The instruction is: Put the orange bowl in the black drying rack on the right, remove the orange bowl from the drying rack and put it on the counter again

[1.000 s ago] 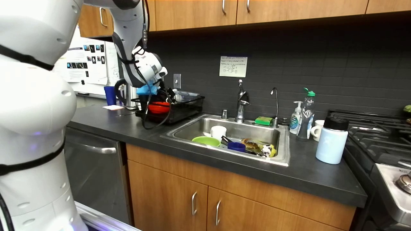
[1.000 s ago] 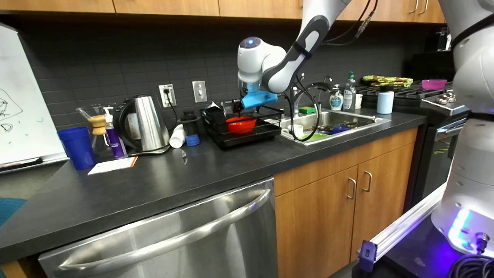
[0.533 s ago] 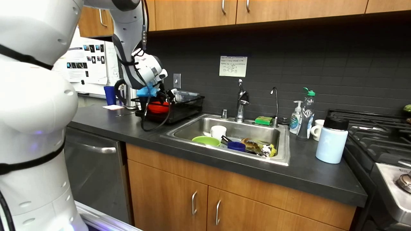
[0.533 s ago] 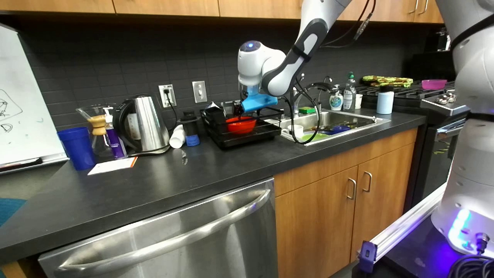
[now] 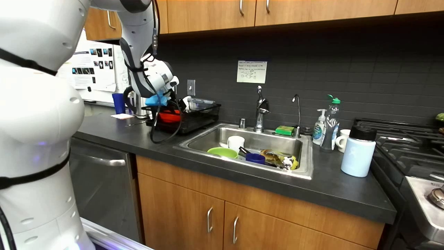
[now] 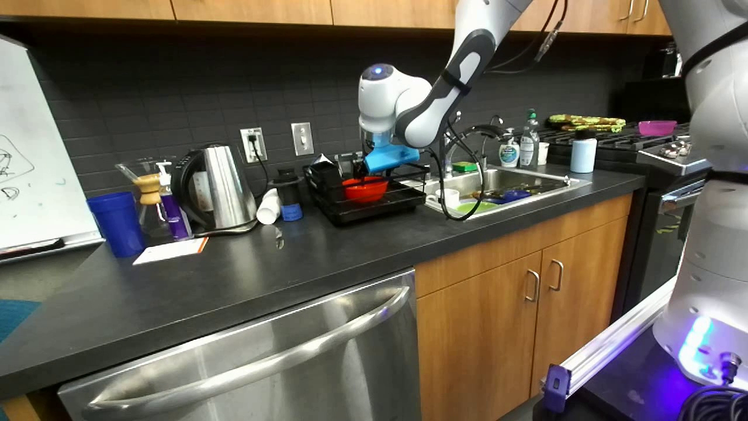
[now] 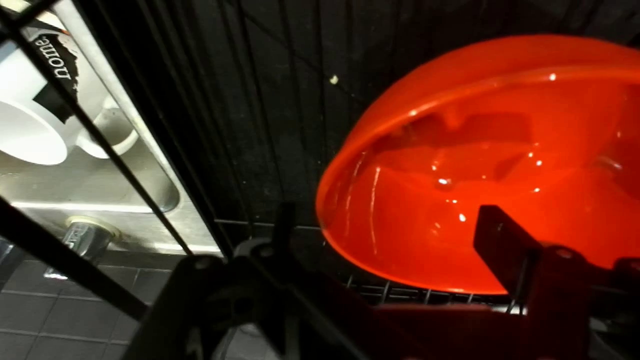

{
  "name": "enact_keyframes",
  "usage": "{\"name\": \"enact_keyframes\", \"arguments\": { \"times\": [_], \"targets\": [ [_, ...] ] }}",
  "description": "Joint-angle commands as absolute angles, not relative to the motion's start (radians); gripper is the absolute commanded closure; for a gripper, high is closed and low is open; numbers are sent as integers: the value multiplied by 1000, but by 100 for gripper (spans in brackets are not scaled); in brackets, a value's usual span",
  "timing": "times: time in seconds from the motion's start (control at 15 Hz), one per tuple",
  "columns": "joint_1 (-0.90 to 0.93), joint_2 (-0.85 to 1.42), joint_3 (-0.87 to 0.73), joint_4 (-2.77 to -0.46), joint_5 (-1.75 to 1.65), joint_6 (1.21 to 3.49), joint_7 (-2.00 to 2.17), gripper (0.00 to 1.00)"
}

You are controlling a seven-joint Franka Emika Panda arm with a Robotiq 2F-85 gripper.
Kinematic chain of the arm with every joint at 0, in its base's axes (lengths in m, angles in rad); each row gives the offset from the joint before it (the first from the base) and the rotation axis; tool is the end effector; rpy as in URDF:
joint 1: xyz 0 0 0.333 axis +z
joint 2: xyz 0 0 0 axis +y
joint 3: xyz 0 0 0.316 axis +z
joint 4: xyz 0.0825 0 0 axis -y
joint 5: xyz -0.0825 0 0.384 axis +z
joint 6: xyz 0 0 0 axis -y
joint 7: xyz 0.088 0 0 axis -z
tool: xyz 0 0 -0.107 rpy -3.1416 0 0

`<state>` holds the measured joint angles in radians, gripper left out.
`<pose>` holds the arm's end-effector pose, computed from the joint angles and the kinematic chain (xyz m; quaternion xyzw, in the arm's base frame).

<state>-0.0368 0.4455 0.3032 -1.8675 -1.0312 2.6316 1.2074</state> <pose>0.6347 0.1784 0.3157 0.9491 -0.0772 0.2952 0.0775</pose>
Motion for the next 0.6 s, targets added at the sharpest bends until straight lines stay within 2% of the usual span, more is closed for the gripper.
{"name": "enact_keyframes", "arguments": {
  "times": [0.0, 0.13, 0.47, 0.53],
  "targets": [
    [-37, 443, 304, -1873, -1031, 2637, 1216, 44],
    [-36, 442, 305, -1874, -1030, 2636, 1214, 61],
    [-39, 441, 302, -1872, -1029, 2631, 1213, 96],
    [-39, 441, 301, -1873, -1029, 2631, 1213, 99]
  ]
}}
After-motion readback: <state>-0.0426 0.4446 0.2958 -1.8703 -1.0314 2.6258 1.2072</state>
